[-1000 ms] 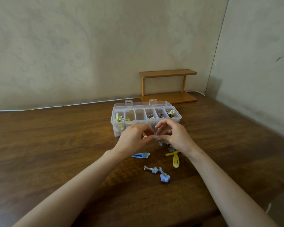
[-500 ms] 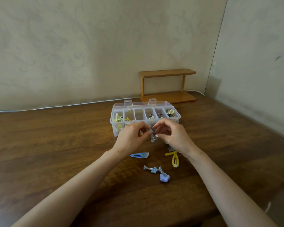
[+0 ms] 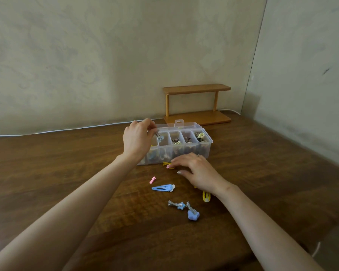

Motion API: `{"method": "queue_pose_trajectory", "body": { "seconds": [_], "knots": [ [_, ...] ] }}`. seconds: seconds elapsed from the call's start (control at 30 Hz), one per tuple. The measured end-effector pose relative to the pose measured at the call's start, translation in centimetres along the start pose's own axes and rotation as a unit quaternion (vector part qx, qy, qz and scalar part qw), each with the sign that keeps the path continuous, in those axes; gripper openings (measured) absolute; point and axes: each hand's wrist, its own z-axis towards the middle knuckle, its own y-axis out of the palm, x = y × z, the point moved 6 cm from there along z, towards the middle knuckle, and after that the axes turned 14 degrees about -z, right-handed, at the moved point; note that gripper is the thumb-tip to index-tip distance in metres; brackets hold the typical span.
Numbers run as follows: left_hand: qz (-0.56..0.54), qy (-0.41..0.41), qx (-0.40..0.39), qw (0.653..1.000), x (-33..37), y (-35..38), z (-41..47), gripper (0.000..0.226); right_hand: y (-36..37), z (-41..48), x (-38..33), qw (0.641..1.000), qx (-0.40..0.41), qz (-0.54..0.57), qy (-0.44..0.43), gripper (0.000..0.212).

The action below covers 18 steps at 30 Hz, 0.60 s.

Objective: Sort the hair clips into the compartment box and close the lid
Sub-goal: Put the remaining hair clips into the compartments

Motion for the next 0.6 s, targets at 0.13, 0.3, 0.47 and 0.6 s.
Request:
{"method": "queue_pose_trajectory", "body": {
  "seconds": [0.13, 0.3, 0.47, 0.6],
  "knots": [
    [-0.003, 0.008, -0.039, 0.999, -0.3, 1.3, 0.5, 0.017, 0.4, 0.1, -0.2, 1.0, -0.02, -0.014, 0.0, 0.034],
    [0.021, 0.036, -0.062, 0.997, 0.0, 2.1, 0.5, 0.024, 0.3, 0.1, -0.1, 0.999, -0.027, -0.024, 0.005, 0.035],
    [0.014, 0.062, -0.025, 0.998, 0.0, 0.9, 0.0, 0.02, 0.6, 0.1, -0.3, 0.999, -0.041, -0.023, 0.001, 0.037],
    [0.011, 0.089, -0.006, 0.996, 0.4, 0.3, -0.9, 0.017, 0.6, 0.1, -0.4, 0.999, -0.036, -0.032, -0.003, 0.033]
  ]
}}
